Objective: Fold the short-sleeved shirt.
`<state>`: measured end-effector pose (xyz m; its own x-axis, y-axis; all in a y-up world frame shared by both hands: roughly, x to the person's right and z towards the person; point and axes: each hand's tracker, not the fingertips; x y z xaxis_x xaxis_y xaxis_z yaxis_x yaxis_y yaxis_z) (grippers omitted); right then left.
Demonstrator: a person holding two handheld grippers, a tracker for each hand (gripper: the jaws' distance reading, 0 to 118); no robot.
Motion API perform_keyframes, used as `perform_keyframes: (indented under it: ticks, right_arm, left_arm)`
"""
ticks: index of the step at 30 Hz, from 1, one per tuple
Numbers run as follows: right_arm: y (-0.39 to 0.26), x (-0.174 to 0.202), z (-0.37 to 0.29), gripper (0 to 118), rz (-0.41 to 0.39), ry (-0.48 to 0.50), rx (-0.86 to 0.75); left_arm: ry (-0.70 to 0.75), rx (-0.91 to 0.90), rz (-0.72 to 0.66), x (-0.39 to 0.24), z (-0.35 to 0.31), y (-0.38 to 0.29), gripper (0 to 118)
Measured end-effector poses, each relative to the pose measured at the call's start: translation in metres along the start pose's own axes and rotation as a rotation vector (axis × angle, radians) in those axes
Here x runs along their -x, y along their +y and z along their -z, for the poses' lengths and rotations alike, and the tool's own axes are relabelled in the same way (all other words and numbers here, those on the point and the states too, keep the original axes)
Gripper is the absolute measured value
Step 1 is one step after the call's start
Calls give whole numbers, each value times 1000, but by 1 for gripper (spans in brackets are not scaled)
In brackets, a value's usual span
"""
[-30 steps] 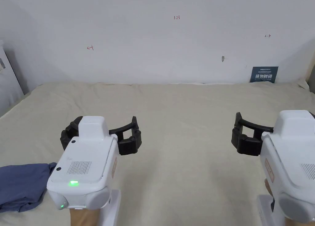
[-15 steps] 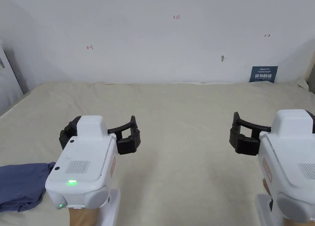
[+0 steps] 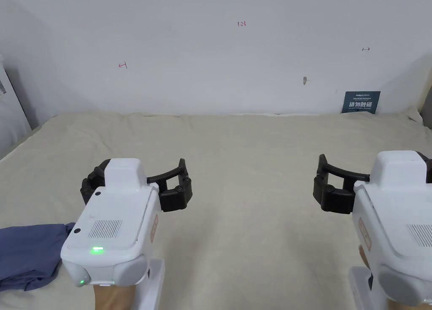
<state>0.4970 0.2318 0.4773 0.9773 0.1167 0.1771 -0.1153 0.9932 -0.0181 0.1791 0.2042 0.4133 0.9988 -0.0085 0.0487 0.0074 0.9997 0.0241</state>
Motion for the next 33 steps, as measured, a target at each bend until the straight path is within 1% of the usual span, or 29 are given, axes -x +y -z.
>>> perform_keyframes:
  ticks: [27,29,33]
  right_arm:
    - [3,0,-2,118,-6,12,5]
    - [4,1,0,118,-11,10,29]
    - [9,4,6,118,5,-34,145]
  left_arm:
    - [-1,2,-5,4,2,-3,118]
    - [-1,3,-4,5,2,-4,118]
    - [-5,3,-6,5,1,-2,118]
